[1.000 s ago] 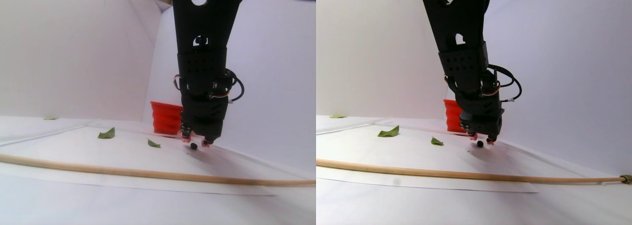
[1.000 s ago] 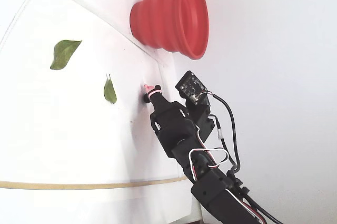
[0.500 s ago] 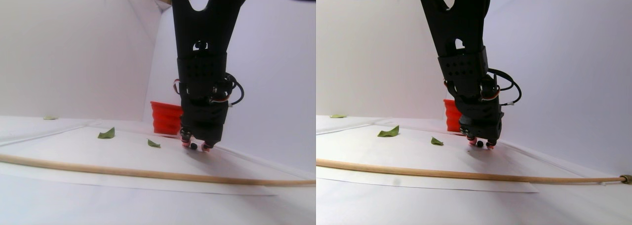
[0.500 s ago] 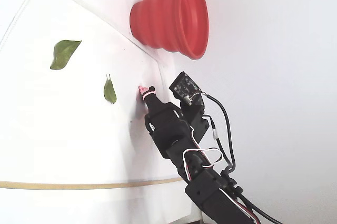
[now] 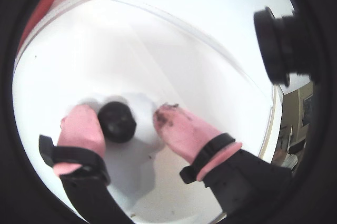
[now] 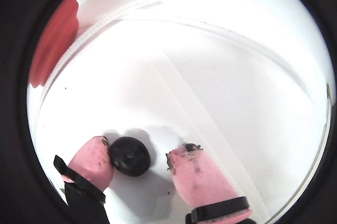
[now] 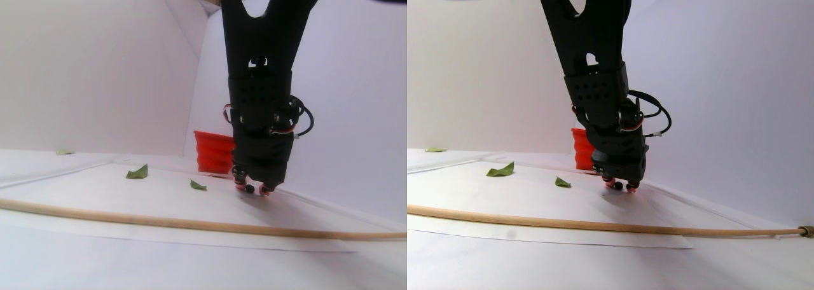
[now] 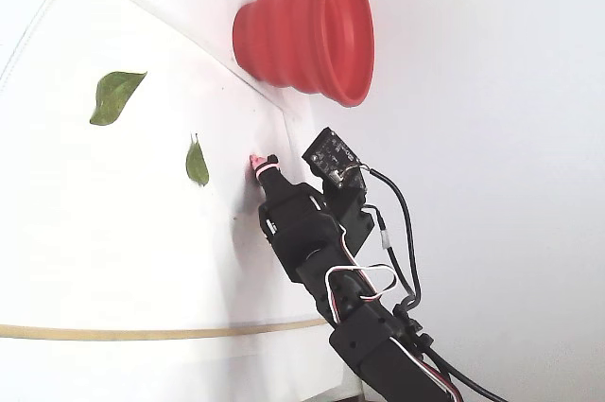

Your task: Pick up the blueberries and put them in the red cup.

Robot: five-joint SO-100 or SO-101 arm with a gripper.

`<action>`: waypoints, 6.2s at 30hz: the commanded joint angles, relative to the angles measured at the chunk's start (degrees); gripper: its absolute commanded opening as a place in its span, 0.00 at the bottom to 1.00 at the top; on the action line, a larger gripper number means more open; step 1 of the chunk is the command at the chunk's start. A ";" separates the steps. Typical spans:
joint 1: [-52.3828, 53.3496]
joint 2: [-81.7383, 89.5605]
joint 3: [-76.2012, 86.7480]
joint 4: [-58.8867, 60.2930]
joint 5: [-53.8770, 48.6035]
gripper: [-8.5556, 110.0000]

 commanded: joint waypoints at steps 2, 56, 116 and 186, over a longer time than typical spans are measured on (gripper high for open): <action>-0.18 1.49 -4.04 -0.53 -0.70 0.24; -1.32 17.93 15.82 -10.55 -9.49 0.17; -6.42 36.65 15.82 -11.69 -17.67 0.18; -9.58 48.96 28.65 -15.29 -13.27 0.21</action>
